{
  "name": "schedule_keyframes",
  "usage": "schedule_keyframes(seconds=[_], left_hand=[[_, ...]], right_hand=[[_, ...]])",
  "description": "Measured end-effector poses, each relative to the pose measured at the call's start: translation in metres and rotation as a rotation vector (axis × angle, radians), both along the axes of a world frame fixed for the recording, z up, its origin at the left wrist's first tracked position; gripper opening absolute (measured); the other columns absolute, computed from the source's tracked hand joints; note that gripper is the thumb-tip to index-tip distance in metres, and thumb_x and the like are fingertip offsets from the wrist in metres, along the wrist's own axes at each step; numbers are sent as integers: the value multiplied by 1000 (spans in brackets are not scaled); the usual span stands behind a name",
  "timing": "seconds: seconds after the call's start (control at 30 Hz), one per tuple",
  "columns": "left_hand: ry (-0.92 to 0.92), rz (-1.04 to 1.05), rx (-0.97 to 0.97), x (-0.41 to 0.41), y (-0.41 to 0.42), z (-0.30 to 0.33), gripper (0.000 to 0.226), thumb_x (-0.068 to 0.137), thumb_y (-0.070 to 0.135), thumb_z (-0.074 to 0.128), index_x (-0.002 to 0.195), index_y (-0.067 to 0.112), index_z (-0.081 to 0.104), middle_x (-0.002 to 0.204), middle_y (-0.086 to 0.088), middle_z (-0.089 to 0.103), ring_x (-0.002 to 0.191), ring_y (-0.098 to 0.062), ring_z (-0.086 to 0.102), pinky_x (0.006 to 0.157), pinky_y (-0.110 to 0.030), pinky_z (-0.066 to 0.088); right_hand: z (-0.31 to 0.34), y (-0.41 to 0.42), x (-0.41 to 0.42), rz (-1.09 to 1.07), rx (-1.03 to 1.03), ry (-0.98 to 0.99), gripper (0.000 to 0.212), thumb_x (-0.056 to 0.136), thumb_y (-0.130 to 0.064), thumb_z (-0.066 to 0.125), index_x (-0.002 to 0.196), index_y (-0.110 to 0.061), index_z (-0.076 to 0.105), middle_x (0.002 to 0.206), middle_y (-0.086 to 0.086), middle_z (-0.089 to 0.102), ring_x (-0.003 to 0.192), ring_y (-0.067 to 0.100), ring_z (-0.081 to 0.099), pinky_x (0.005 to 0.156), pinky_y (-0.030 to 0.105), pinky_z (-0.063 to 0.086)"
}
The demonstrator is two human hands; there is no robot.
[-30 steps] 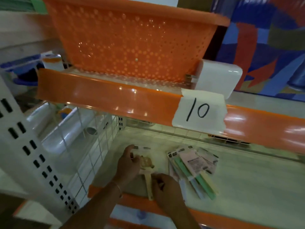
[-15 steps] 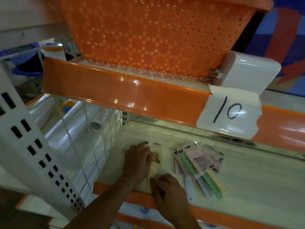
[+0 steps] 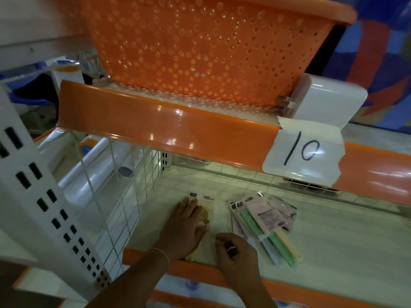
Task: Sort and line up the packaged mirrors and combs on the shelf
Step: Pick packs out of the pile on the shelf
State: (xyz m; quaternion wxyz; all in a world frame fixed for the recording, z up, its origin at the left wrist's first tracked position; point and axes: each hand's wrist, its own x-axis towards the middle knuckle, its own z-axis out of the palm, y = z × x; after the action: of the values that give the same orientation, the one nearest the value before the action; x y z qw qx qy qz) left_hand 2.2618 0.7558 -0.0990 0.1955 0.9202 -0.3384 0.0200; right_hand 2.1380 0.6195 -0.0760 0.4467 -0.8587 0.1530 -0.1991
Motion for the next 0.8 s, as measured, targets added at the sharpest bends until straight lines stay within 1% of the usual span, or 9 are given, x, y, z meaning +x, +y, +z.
schedule_keyframes(seconds=[0.1, 0.17, 0.23, 0.3, 0.4, 0.47, 0.53, 0.63, 0.8], left_hand=[[-27, -4, 15, 1, 1, 0, 86, 89, 68, 5, 138, 12, 47, 153, -10, 32, 144, -31, 19, 115, -41, 7], [-13, -4, 33, 0, 2, 0, 79, 90, 67, 14, 136, 13, 49, 153, -11, 33, 144, -32, 20, 115, -42, 9], [17, 8, 38, -1, 1, 4, 68, 89, 62, 22, 133, 17, 49, 153, -11, 32, 144, -33, 17, 116, -44, 12], [-26, 18, 30, -4, -3, 10, 56, 89, 54, 29, 123, 19, 55, 146, -13, 42, 141, -36, 25, 113, -50, 22], [-133, -37, 51, -16, -23, 19, 49, 90, 44, 37, 112, 12, 66, 128, -14, 59, 130, -36, 45, 106, -54, 37], [-172, -119, 56, -27, -44, 23, 48, 89, 41, 36, 112, 12, 66, 125, -12, 61, 127, -33, 49, 110, -52, 32], [-179, -182, 72, -39, -62, 27, 51, 92, 38, 30, 125, 10, 56, 129, -12, 56, 132, -31, 41, 118, -47, 14], [-144, -191, 114, -49, -78, 31, 52, 95, 34, 30, 138, 6, 42, 135, -16, 49, 136, -31, 30, 120, -41, -4], [-139, -211, 126, -56, -89, 35, 57, 97, 32, 33, 144, 1, 32, 147, -18, 38, 142, -33, 20, 117, -40, -12]], right_hand=[[5, -16, 5, -112, -313, -234, 16, 75, -25, 67, 89, -30, 71, 88, -7, 68, 84, -1, 55, 76, 20, 46], [7, -41, 13, -234, -497, -241, 29, 71, -29, 67, 97, -16, 73, 101, 7, 68, 96, 21, 57, 88, 31, 41], [8, -66, 15, -395, -544, -31, 54, 67, -48, 65, 110, -17, 68, 119, 15, 61, 109, 37, 54, 93, 43, 42], [5, -80, 11, -424, -526, 197, 73, 63, -61, 66, 126, -25, 59, 137, 15, 49, 123, 42, 45, 96, 53, 40], [2, -89, 4, -321, -512, 387, 79, 62, -72, 58, 132, -37, 48, 147, 11, 35, 129, 40, 38, 100, 50, 38], [3, -90, 1, -310, -490, 424, 79, 61, -78, 43, 130, -39, 47, 145, 10, 35, 122, 39, 45, 97, 46, 44], [2, -90, 0, -327, -487, 405, 81, 61, -80, 39, 128, -37, 48, 142, 9, 39, 114, 38, 51, 92, 44, 48], [3, -92, 0, -328, -473, 392, 76, 62, -80, 44, 125, -37, 51, 140, 7, 41, 110, 34, 56, 90, 42, 49], [9, -106, -7, -321, -435, 388, 69, 67, -70, 59, 125, -35, 52, 139, 3, 40, 110, 28, 57, 93, 39, 45]])
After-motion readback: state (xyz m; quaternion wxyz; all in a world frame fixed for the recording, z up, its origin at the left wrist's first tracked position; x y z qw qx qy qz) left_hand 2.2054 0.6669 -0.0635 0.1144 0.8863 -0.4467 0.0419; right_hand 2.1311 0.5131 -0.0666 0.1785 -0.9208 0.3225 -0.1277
